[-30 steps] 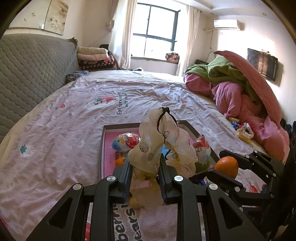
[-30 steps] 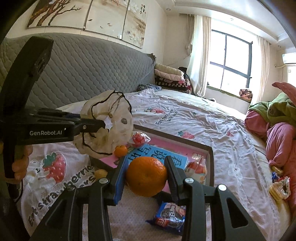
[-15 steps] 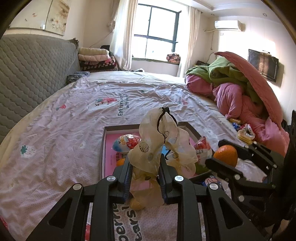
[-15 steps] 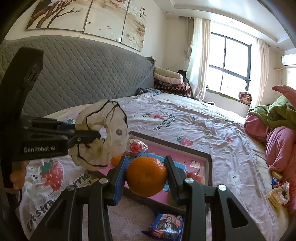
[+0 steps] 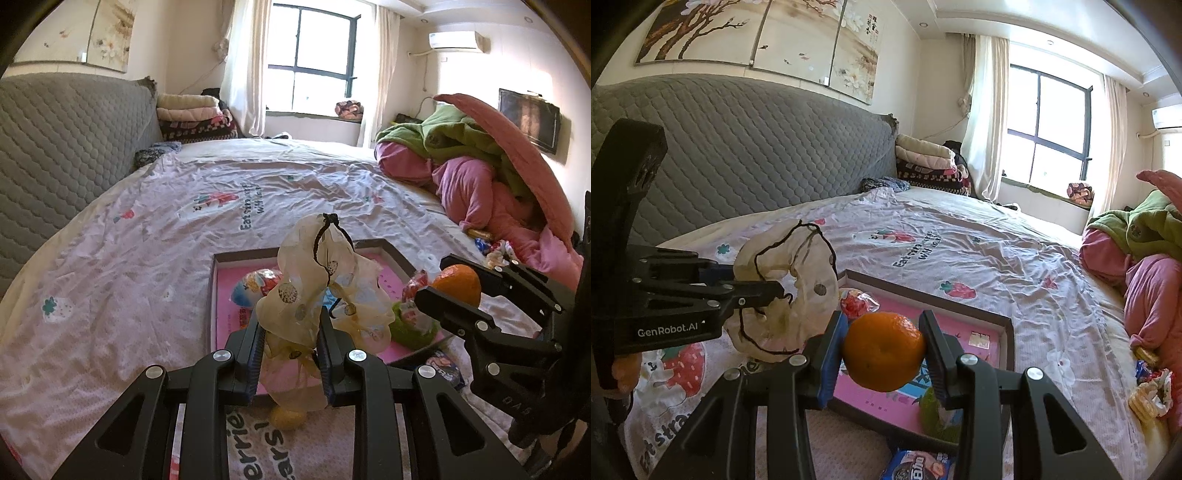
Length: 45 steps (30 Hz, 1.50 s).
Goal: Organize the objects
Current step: 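Lift the orange and mesh bag and carry both over the tray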
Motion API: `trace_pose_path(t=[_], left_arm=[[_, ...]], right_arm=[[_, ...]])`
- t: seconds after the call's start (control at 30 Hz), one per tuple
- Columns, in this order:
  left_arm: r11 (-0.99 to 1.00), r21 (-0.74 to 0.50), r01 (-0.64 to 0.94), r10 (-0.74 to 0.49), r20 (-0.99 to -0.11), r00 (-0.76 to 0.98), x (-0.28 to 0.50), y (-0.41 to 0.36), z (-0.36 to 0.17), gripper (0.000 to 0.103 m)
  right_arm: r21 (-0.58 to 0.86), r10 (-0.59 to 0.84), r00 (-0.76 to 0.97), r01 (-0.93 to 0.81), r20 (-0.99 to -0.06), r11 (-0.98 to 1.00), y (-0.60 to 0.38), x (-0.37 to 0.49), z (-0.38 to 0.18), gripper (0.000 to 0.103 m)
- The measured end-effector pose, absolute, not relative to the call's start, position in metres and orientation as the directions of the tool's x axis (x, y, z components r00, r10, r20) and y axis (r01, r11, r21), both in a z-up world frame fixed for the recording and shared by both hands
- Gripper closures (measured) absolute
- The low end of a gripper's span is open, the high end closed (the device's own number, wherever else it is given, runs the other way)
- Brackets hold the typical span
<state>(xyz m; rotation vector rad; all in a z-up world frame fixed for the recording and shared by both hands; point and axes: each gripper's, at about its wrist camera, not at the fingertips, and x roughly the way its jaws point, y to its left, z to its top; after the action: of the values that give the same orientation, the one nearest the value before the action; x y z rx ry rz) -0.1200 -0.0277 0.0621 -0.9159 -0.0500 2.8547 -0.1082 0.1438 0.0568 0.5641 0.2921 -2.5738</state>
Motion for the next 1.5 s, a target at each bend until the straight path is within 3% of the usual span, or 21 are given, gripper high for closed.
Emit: trace_pose_path(t=[0.73, 1.5], left_arm=[[-0.993, -0.090, -0.077, 0.116, -0.610, -0.783, -0.160, -0.051, 0.050, 0.076], [-0.994, -0.076, -0.081, 0.111, -0.703, -0.703, -0.178, -0.044, 0.005, 0.076]], right_arm=[[-0.102, -0.416, -0.779, 0.516, -0.470, -0.850, 0.139, -0.142, 0.048, 0.062], [-0.126, -0.383, -0.723, 0.541, -0.574, -0.832, 0.119, -0.157, 0.006, 0.062]])
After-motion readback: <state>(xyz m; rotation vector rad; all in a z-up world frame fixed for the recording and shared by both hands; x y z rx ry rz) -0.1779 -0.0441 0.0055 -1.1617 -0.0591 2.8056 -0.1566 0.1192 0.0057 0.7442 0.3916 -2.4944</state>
